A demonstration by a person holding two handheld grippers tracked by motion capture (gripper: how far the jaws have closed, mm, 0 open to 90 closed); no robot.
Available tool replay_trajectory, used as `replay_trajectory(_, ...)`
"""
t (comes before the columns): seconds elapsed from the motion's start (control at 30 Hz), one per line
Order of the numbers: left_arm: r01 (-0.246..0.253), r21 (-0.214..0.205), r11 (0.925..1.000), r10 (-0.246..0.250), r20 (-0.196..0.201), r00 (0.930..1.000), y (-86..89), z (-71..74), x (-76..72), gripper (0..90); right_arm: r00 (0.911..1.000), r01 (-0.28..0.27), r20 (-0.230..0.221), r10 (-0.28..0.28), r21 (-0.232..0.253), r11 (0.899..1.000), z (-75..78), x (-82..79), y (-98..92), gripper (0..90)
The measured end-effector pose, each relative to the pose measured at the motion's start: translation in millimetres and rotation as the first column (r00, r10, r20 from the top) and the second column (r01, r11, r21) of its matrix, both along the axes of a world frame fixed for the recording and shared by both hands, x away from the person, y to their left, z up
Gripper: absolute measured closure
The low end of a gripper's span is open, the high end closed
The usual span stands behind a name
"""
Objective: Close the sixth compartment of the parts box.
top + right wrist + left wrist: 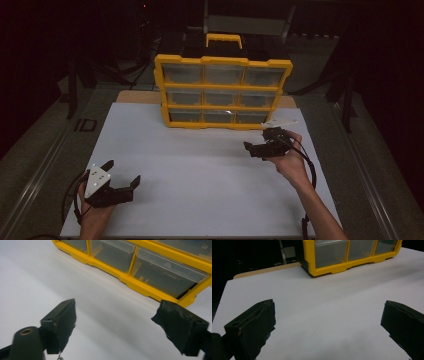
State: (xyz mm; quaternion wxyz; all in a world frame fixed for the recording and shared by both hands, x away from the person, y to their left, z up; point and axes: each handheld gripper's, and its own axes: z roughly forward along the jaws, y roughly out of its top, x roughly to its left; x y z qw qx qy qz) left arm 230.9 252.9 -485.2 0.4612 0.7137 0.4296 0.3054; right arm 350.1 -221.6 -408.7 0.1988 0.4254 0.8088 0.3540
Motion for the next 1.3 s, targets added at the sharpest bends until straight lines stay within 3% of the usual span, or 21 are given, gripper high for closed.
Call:
replay_trajectory(0.43,-0.011,-0.024,0.9997,0.011,-0.004,0.9999,2.1,-0.1,0.9,0.0,0.9964,0.046,0.071,-0.047,0.016,0.999,-12.4,-24.3,-7.1,11.2)
replay_trajectory(0.53,-0.013,-0.024,0.9996,0.013,-0.005,0.9999,2.1,-0.2,1.0,0.0,0.9926,0.056,0.106,-0.060,0.037,0.998,-21.5,-34.7,-12.7,11.1)
replay_trajectory(1.0,-0.021,-0.028,0.9994,0.021,-0.007,0.9998,3.6,0.3,1.2,0.0,0.9778,0.108,0.164,-0.130,0.136,0.985,-57.8,-70.1,-34.3,11.1)
replay_trajectory(1.13,-0.022,-0.031,0.9993,0.022,-0.003,0.9997,4.5,0.8,1.0,0.0,0.9774,0.119,0.159,-0.139,0.127,0.985,-68.9,-76.7,-39.0,11.1)
replay_trajectory(1.3,-0.024,-0.035,0.9991,0.024,0.000,0.9997,5.8,1.4,0.7,0.0,0.9713,0.110,0.193,-0.138,0.150,0.983,-76.0,-86.8,-45.0,10.7)
